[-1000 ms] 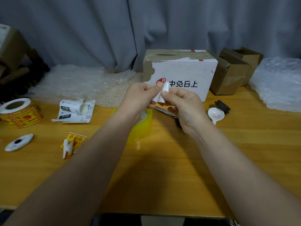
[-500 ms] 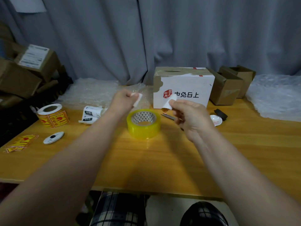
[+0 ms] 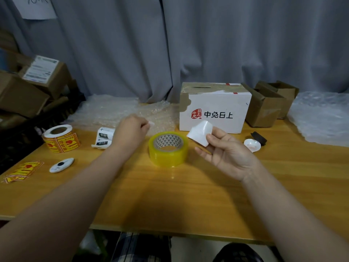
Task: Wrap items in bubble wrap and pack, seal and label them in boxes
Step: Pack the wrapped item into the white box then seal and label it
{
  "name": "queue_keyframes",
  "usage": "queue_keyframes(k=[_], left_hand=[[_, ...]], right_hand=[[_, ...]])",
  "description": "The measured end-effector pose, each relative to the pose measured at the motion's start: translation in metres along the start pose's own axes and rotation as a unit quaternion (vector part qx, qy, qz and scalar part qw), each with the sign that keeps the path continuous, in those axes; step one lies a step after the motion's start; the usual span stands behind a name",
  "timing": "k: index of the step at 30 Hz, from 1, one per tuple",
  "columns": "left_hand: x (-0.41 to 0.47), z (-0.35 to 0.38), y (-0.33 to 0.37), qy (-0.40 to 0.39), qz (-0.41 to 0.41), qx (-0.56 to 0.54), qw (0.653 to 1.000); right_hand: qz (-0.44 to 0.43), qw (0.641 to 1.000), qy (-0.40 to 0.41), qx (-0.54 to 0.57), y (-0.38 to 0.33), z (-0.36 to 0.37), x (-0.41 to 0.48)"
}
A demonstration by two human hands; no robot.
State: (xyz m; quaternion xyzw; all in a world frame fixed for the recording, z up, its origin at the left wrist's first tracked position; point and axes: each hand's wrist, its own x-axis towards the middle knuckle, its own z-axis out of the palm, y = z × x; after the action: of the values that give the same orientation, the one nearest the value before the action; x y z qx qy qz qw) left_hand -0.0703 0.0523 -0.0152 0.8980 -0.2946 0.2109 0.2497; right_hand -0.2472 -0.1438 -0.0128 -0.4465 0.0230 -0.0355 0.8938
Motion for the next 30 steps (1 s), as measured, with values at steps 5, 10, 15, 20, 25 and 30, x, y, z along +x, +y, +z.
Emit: queue_keyframes(k=[5, 10, 15, 20, 25, 30], left_hand=[[-0.004, 0.012, 0.002, -0.154, -0.063, 0.191, 0.967], [-0.011, -0.009, 0.047, -0.054, -0.035, -0.206, 0.976], [-0.016, -0.020, 0.087, -0.243, -0.075, -0.446, 0.858], [-0.009, -0.003, 0.097, -0.245, -0.137, -0.507, 0.815], [-0.009, 0.016, 0.116, -0.281, -0.183, -0.541, 0.771], [-0.004, 0.027, 0.132, -0.283, -0.188, -0.539, 0.771]], right_hand=[[0.005, 0.999, -0.042, 0.017, 0.004, -0.007, 0.010], [0.012, 0.997, -0.075, -0.027, 0.004, -0.013, 0.019], [0.016, 0.997, -0.061, -0.039, 0.000, -0.011, 0.017], [-0.021, 0.995, -0.018, -0.100, -0.010, -0.018, 0.008], [-0.126, 0.980, 0.007, -0.151, -0.016, -0.028, 0.000], [-0.109, 0.976, -0.034, -0.187, -0.034, -0.042, -0.005]])
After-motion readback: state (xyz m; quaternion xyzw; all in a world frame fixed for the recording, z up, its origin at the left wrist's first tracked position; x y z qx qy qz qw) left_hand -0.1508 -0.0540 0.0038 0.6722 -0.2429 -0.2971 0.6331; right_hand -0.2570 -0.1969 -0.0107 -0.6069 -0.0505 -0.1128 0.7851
